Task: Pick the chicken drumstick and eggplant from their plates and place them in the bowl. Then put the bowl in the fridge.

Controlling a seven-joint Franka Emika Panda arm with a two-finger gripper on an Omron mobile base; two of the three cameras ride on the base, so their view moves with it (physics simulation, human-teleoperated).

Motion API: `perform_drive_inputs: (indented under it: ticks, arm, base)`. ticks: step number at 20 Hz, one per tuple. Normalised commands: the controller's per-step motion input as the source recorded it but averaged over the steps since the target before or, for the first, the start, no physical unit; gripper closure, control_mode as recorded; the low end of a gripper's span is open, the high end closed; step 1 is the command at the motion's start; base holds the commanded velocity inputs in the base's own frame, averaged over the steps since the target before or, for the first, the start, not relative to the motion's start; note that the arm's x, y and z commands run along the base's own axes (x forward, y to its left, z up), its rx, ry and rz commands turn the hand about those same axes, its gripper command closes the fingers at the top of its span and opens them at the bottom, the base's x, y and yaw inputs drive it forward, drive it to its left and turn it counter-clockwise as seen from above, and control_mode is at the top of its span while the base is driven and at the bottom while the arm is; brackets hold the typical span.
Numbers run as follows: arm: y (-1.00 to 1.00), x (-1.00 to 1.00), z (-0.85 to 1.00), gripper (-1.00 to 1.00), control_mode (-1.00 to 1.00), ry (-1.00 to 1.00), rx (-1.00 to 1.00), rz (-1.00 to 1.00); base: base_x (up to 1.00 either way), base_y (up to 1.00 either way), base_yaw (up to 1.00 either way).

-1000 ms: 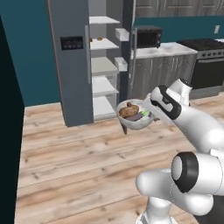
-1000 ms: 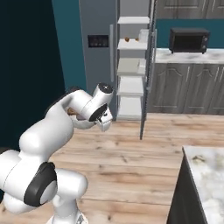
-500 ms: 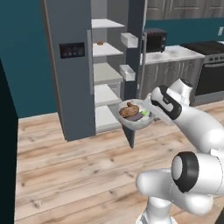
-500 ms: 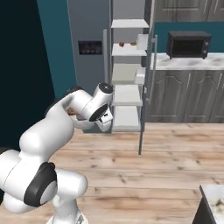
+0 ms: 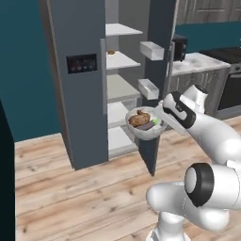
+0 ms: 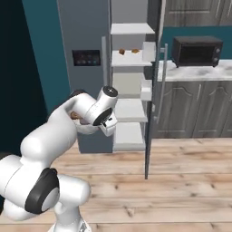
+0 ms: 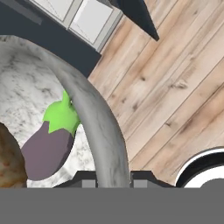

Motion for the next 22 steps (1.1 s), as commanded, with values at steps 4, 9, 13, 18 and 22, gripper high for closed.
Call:
perform_drive_inputs:
  ticks: [4, 9, 13, 18, 22]
  arm:
    - [0.0, 0.0, 0.0, 1.0, 1.0, 0.0, 0.0, 0.0]
    - [0.0, 0.0, 0.0, 1.0, 1.0, 0.0, 0.0, 0.0]
    - [0.0, 0.0, 0.0, 1.0, 1.0, 0.0, 0.0, 0.0]
    - [0.0, 0.0, 0.0, 1.0, 1.0, 0.0, 0.0, 0.0]
    - [0.0, 0.0, 0.0, 1.0, 1.0, 0.0, 0.0, 0.0]
  base:
    - [0.69, 0.61, -0.08]
    - [0.66, 0.47, -0.24]
    - [0.63, 0.47, -0.22]
    - [0.57, 0.35, -0.04]
    - [0.54, 0.27, 0.0]
